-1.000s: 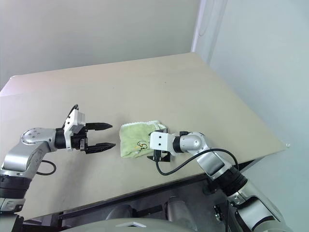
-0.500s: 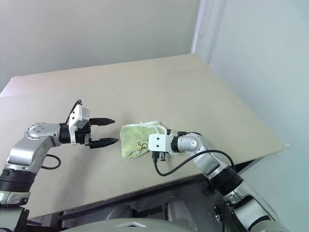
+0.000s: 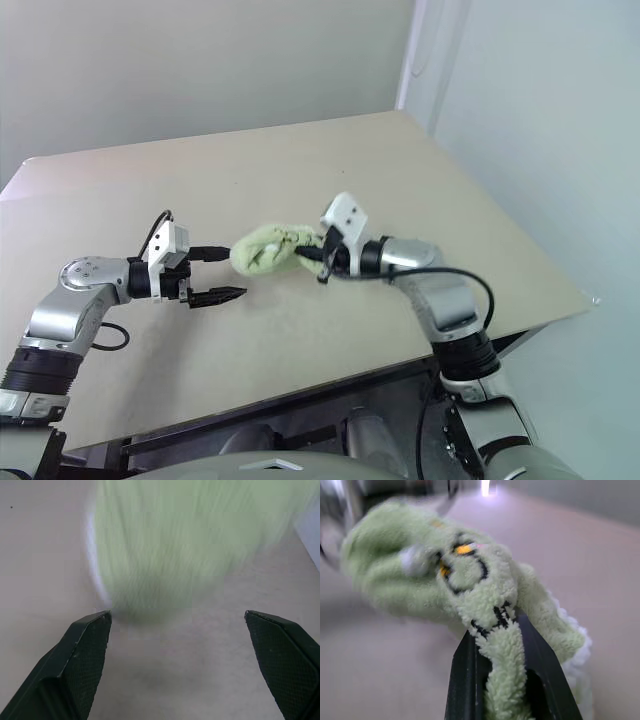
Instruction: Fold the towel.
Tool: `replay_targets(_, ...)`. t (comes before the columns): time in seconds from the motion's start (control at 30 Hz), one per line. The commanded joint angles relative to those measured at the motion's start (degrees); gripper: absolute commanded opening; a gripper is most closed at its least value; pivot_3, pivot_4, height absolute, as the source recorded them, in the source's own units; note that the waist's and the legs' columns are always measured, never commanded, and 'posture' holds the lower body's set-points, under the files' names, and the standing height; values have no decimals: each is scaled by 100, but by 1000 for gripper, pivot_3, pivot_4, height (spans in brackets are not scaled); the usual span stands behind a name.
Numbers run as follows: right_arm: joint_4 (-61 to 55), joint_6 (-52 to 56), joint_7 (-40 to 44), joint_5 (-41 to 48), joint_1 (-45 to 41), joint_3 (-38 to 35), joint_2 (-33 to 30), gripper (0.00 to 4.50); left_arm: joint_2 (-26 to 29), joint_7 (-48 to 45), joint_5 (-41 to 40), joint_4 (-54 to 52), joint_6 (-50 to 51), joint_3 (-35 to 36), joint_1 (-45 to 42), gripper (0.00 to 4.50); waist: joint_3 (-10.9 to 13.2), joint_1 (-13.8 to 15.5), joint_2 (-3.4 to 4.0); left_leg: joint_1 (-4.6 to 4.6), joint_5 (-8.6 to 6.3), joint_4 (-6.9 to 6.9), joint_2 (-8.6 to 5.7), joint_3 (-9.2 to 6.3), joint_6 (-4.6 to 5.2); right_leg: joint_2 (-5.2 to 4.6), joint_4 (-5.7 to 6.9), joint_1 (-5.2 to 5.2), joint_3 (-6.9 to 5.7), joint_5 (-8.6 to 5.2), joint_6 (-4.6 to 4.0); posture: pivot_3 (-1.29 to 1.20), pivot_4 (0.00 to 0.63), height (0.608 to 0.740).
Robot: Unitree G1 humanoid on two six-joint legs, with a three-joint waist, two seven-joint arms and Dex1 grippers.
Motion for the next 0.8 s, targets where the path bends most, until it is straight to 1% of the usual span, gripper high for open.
replay_targets(0.03,97,257,-499,361,-386,-692,48,27,-42,3,40,-10,-130,10,-144,4500,1,0,2,-1,0,0,0,0,0,-1,0,-1,0,0,0,0,0,740)
replay_targets(0.1,346,258,-818,331,-567,-915,34,27,-68,2,62,13,-152,-1,-154,4500,2,-8,3,-3,0,0,0,1,0,0,-1,-4,0,0,0,0,0,740)
replay_targets(0.2,908,-182,-1207,-175,-849,-1065,-418,27,-100,-30,107,101,-221,-18,-183,4500,6,-13,9,-13,0,-1,0,4,0,0,-1,-16,1,0,-1,0,0,740)
replay_targets(0.3,1203,-889,-1195,-851,-768,-641,-987,27,-102,-68,137,202,-269,7,-235,4500,7,-3,13,-42,0,-1,-2,6,0,-1,-5,-39,2,1,-1,0,0,740)
replay_targets(0.4,1288,-1411,-973,-1296,-433,-197,-1372,27,-94,-81,187,310,-367,18,-266,4500,7,-18,12,-80,0,-3,-2,8,1,0,-3,-78,3,4,1,0,0,740)
replay_targets(0.57,1341,-2262,-847,-2046,316,516,-1663,27,-116,-108,229,357,-455,26,-250,4500,6,-6,12,-75,-2,-21,-2,10,5,1,-1,-84,6,10,13,0,0,740)
replay_targets(0.77,1384,-2246,-690,-2496,827,966,-1818,27,-104,-147,256,410,-518,38,-253,4500,6,-3,12,-78,-2,2,-3,15,5,-1,1,-79,11,2,4,0,0,740)
replay_targets(0.8,1371,-2187,-689,-2505,855,963,-1809,590,-97,-157,257,426,-530,40,-257,4500,7,-3,11,-75,-2,5,-3,14,5,-1,1,-73,11,2,3,0,0,740)
